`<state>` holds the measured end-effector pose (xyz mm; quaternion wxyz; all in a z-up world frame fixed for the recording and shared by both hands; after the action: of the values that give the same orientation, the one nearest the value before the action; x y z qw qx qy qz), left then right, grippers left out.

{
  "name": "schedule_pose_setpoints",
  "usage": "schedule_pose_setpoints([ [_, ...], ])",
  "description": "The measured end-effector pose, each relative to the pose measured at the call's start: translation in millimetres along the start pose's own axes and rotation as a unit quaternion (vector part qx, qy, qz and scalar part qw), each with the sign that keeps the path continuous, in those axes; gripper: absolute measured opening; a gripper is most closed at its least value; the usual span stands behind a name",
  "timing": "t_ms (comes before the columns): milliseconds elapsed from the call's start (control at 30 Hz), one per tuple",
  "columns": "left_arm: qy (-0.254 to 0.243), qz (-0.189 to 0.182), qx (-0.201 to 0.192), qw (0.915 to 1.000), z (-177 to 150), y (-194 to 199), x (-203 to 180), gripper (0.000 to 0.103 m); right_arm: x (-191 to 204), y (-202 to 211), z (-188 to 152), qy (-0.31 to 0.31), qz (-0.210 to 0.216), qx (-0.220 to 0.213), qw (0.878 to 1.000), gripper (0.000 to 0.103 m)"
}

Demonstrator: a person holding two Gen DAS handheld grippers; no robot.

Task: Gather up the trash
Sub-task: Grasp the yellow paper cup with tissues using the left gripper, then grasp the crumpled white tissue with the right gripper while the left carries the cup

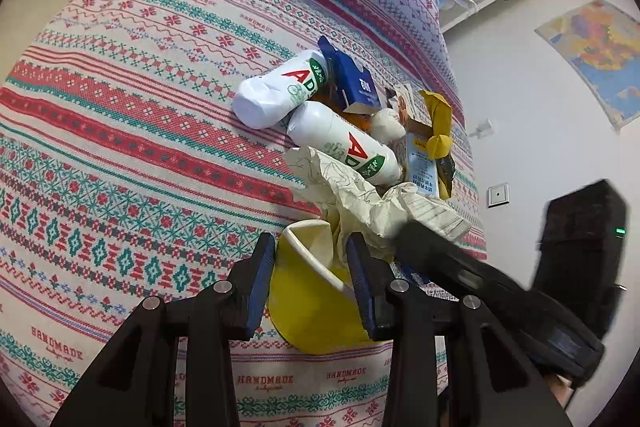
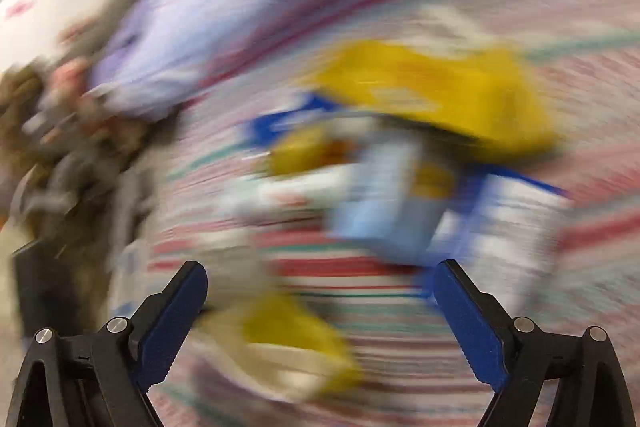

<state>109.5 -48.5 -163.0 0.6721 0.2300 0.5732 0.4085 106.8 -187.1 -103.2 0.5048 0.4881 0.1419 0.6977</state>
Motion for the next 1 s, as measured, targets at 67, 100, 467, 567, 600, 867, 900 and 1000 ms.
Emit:
schedule_pose_setpoints([
  [67, 0.002, 0.002, 0.003, 1.0, -1.5, 3.0, 2.7, 0.042, 23.5, -16.2, -3.5, 0.028, 0.022, 0.013, 0.999, 0.094],
  [100, 0.002, 0.003, 0.001, 1.0, -2.3, 6.2, 4.8, 0.046, 30.2, -28.9, -8.2, 0.037, 0.023, 0.028, 0.999, 0.087],
  [467, -0.022, 0.033, 0.011, 0.9991, -11.6, 1.8, 8.7, 0.03, 15.0, -28.9, 1.6, -0.008, 0.01, 0.004, 1.0, 0.006],
  [567, -0.029, 0.037, 0.007, 0.9989, -14.1, 5.9, 7.7, 0.03, 15.8, -20.2, 7.3, 0.012, -0.01, -0.014, 1.0, 0.007],
  [600, -0.03, 0.038, 0.004, 0.9988, -14.5, 11.1, 7.8, 0.029, 16.9, -22.4, 5.7, 0.02, -0.016, -0.01, 1.0, 0.011],
  [867, -0.044, 0.061, -0.051, 0.9958, 0.3, 76.2, 28.4, 0.029, 5.4, -45.1, -8.7, 0.015, -0.041, 0.023, 0.999, 0.048],
  [900, -0.041, 0.064, -0.064, 0.9951, 5.6, 86.9, 32.8, 0.029, 5.0, -46.3, -9.5, 0.011, -0.037, 0.026, 0.999, 0.048],
  [1000, -0.029, 0.074, -0.102, 0.9916, 23.3, 116.2, 51.1, 0.029, 6.9, -51.8, -13.9, 0.0, -0.014, 0.039, 0.999, 0.048],
])
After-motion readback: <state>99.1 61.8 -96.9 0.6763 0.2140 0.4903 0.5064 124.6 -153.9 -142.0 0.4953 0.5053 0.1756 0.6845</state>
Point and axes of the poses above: each gripper's, at about its wrist camera, not at the fingertips, and y roughly against the way its jaws point, x to its left, z to its top, the point moved 9 cm from there along -y, roughly the way its jaws point, and after that the axes turned 5 degrees about y, right-handed, at the moved point
